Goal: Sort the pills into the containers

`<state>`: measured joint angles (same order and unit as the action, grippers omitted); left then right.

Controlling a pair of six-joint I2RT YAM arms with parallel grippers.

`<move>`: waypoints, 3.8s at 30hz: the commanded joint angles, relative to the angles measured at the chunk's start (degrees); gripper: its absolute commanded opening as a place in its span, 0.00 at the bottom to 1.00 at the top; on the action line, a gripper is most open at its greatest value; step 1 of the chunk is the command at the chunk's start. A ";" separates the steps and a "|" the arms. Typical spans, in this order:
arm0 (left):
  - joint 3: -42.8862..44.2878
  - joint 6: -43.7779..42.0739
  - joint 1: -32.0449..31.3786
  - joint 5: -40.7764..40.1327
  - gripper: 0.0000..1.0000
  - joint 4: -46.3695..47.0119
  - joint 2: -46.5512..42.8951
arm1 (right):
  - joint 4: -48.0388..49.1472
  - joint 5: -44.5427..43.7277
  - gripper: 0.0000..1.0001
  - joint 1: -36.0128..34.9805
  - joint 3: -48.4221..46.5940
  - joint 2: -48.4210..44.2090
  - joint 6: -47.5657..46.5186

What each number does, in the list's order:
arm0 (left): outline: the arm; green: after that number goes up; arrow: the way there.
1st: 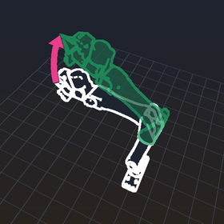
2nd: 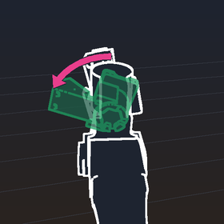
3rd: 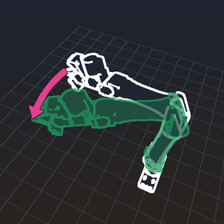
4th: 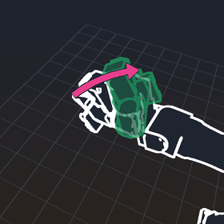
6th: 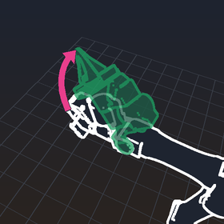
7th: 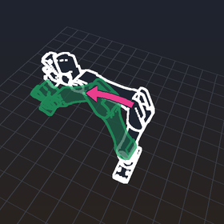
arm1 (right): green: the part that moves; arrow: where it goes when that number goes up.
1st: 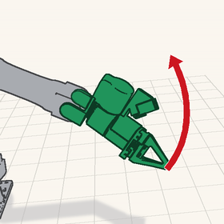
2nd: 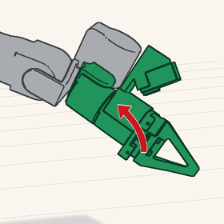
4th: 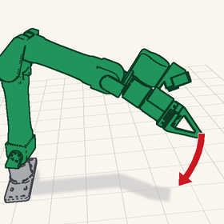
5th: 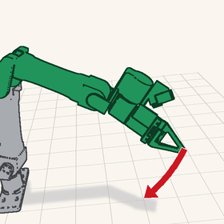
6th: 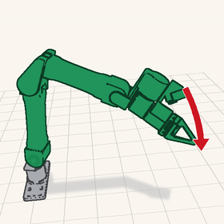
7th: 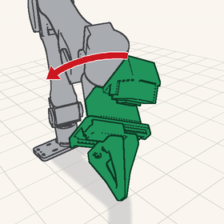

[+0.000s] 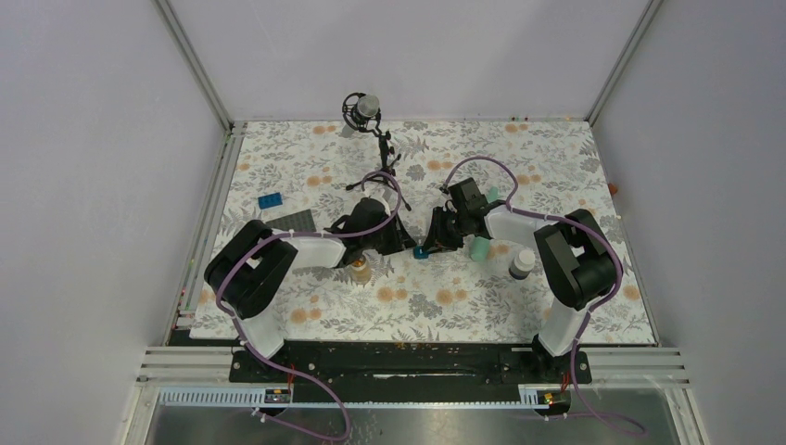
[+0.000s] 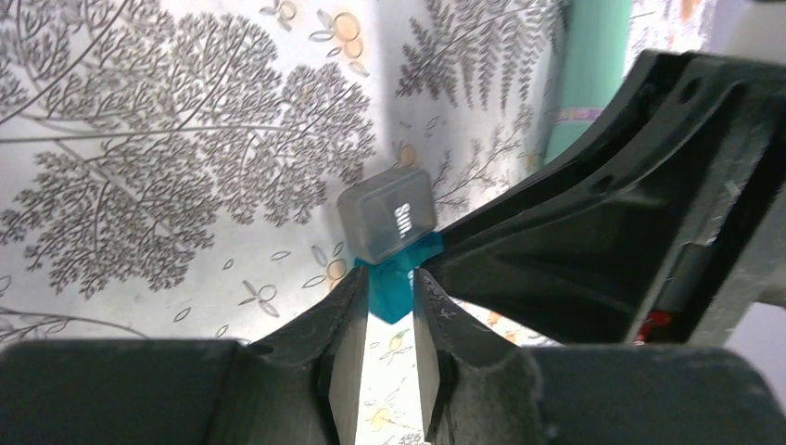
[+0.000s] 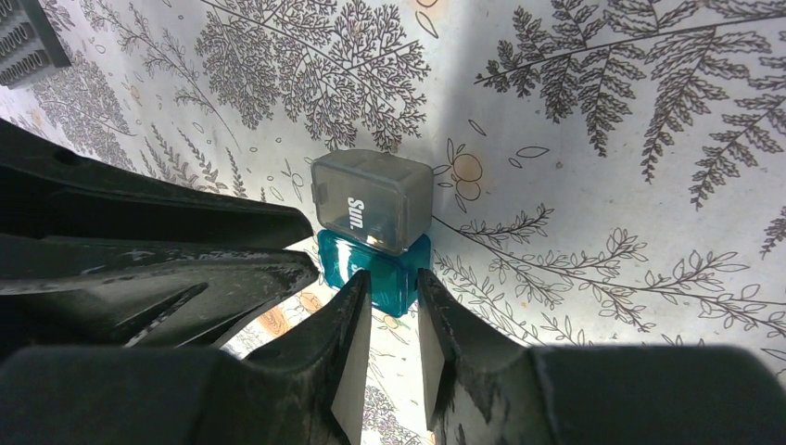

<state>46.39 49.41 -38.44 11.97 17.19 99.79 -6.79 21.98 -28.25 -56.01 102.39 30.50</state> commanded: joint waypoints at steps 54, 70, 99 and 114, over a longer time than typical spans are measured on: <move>-4.05 -6.91 1.55 -14.25 0.38 -12.65 -27.49 | -14.79 -26.91 0.87 -9.51 -14.28 -0.59 -1.24; -8.10 -8.03 1.53 -19.13 0.77 -16.08 -38.32 | -21.10 -35.79 0.64 -13.71 -22.76 9.88 -2.21; -11.84 -6.47 1.64 -12.52 0.80 -10.36 -35.61 | -21.93 -35.04 0.33 -13.74 -21.77 4.82 5.87; -12.18 5.62 0.28 6.66 0.75 8.67 -26.85 | -18.43 -26.11 0.33 -13.74 -14.03 -16.79 8.57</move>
<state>33.95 50.65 -37.19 12.93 15.35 71.22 -26.61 -7.05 -41.50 -70.94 90.02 36.60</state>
